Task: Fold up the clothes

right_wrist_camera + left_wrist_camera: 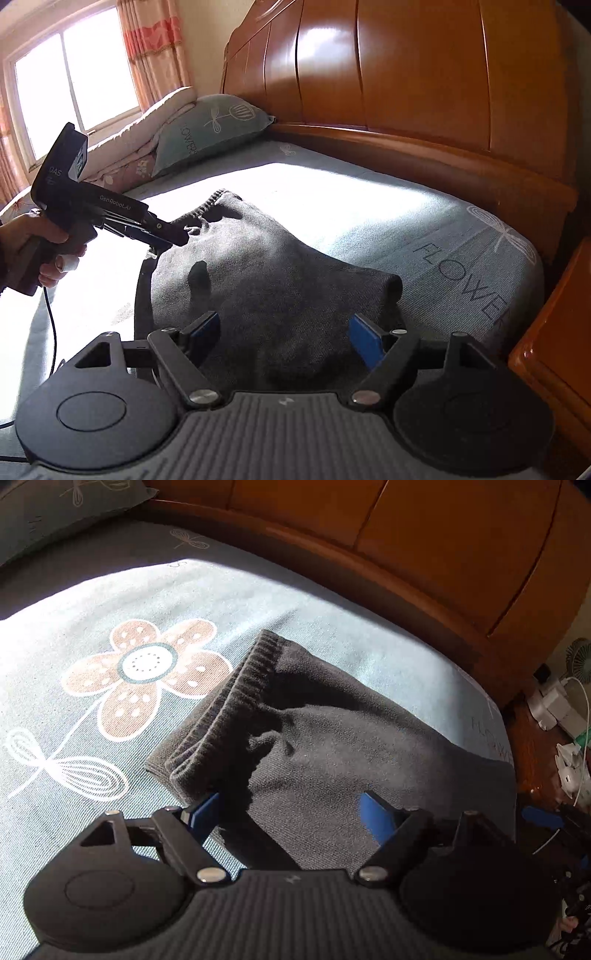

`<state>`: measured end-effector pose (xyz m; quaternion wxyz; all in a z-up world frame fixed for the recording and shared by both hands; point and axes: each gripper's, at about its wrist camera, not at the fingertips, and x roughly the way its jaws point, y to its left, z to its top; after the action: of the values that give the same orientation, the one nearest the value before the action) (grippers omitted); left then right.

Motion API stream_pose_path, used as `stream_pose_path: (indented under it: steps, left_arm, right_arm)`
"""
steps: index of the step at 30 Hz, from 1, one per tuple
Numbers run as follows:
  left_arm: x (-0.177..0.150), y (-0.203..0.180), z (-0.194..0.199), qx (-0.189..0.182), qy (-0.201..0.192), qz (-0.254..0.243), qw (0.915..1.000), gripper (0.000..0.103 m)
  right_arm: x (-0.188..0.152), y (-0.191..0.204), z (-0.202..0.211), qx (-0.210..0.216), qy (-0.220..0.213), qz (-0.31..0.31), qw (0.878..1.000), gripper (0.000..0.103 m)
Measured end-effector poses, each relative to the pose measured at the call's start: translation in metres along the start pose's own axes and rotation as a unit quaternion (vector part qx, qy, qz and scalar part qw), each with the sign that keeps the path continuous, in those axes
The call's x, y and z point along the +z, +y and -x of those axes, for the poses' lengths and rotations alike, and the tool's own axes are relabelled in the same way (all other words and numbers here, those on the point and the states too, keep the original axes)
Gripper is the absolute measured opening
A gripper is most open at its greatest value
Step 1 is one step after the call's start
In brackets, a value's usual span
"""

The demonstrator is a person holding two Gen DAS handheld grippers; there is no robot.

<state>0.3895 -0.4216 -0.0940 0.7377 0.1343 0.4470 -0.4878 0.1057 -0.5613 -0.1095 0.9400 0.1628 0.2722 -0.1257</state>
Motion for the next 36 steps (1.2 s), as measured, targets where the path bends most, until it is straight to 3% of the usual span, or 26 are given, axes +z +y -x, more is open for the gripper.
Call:
stream_pose_path:
  steps: [5,8,13,19,23,29,36]
  left_arm:
    - [-0.022,-0.033,0.061,0.041,-0.062,-0.049,0.996,0.085]
    - [-0.048,-0.06,0.103,0.062,-0.117,-0.065,0.9891,0.099]
    - [-0.103,-0.095,0.153,0.105,-0.19,-0.072,0.9735,0.102]
    - [-0.154,-0.103,0.174,0.12,-0.148,-0.036,0.981,0.102]
    - [-0.18,-0.11,0.195,0.139,-0.155,-0.006,0.9781,0.102]
    - [-0.205,-0.121,0.222,0.125,-0.163,0.05,0.9775,0.102]
    - [-0.231,-0.146,0.244,0.118,-0.172,0.054,0.9765,0.102]
  right_arm:
    - [0.004,0.02,0.011,0.014,0.002,0.005,1.0,0.102]
    - [0.008,0.033,0.019,0.015,0.005,0.017,1.0,0.103]
    - [0.007,0.056,0.038,0.014,0.018,0.023,0.999,0.103]
    - [-0.004,0.085,0.068,0.001,0.049,0.025,0.998,0.103]
    - [-0.014,0.104,0.088,0.0,0.063,0.029,0.998,0.103]
    - [-0.025,0.128,0.113,-0.009,0.075,0.043,0.996,0.103]
    - [-0.037,0.148,0.138,-0.023,0.087,0.051,0.995,0.103]
